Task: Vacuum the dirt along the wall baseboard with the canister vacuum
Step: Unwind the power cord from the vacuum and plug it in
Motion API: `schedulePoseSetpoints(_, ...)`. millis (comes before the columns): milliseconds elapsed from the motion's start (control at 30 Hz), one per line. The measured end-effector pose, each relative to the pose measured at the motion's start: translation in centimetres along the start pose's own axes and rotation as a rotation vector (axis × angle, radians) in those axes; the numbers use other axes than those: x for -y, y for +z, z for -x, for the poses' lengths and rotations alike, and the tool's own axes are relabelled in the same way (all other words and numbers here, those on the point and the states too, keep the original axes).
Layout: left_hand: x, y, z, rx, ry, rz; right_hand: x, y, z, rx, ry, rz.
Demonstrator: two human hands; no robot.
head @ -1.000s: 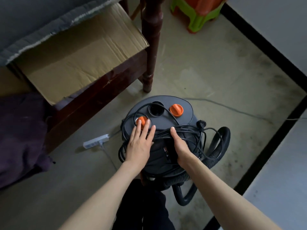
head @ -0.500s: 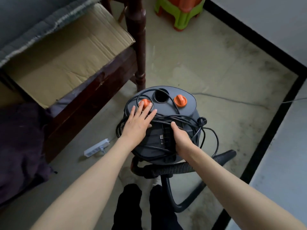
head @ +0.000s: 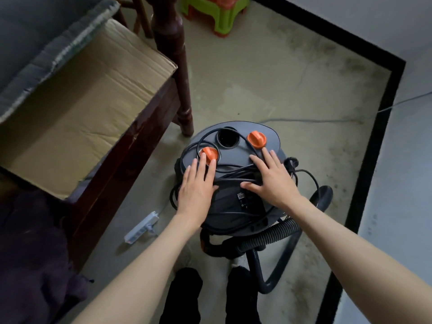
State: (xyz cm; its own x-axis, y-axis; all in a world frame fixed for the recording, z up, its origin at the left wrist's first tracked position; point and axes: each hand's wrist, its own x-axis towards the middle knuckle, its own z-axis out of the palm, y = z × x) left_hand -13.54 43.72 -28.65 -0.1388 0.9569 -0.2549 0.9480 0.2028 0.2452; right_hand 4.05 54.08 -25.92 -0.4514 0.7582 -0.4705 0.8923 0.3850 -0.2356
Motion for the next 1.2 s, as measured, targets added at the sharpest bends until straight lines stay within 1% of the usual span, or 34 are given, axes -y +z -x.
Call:
schedulePoseSetpoints(100, 0.3, 0.0, -0.1, 0.005, 0.028, 0.002, 0.4, -0.1, -0.2, 0.017, 0.032, -0.050)
schedulePoseSetpoints(267, -0.1, -0.5, -0.3, -0.028, 0.011, 0.015, 0.9, 0.3, -0.8, -0.014, 0.069, 0.006)
schedulePoseSetpoints(467, -0.5, -0.8, 0.2, -0.083, -0.022, 0.047, 0.4, -0.4, -1.6, -0.001, 0.025, -0.052)
schedulePoseSetpoints(700, -1.3, -0.5, -0.2, -0.031, -0.065, -0.001, -0.2, -2.0, -3.5, 0.036, -0.063, -0.010)
schedulePoseSetpoints(833, -2.3, -0.7, -0.9, 0.014, -0.112, -0.011, -0.7, -3.3, -5.0, 0.080, -0.096, 0.062)
schedulePoseSetpoints(867, -2.6, -0.8, -1.1, 0.017, -0.116, -0.007, -0.7, -3.6, -5.4, 0.076, -0.099, 0.134)
schedulePoseSetpoints(933, -2.7, -1.1, -1.4, 0.018, -0.108, 0.019, -0.4, -4.0, -5.5, 0.002, -0.115, 0.327)
schedulePoseSetpoints(967, -2.5, -1.3, -1.4, 0.023, -0.093, 0.036, 0.1, -3.9, -5.1, -0.059, -0.101, 0.370)
schedulePoseSetpoints(1000, -2.3, -1.5, -1.3, 0.030, -0.073, 0.049, 0.7, -3.4, -4.5, -0.124, -0.060, 0.359)
schedulePoseSetpoints(1067, -1.4, -1.9, -1.3, 0.026, -0.029, 0.021, 2.1, -1.8, -2.7, -0.238, 0.087, 0.217)
schedulePoseSetpoints(1133, -0.3, -2.4, -1.8, 0.022, -0.002, -0.036, 2.9, -0.2, -1.5, -0.247, 0.245, 0.083)
schedulePoseSetpoints(1200, 0.8, -2.6, -3.1, 0.040, 0.024, -0.077, 3.0, 1.0, -1.3, -0.230, 0.323, 0.047)
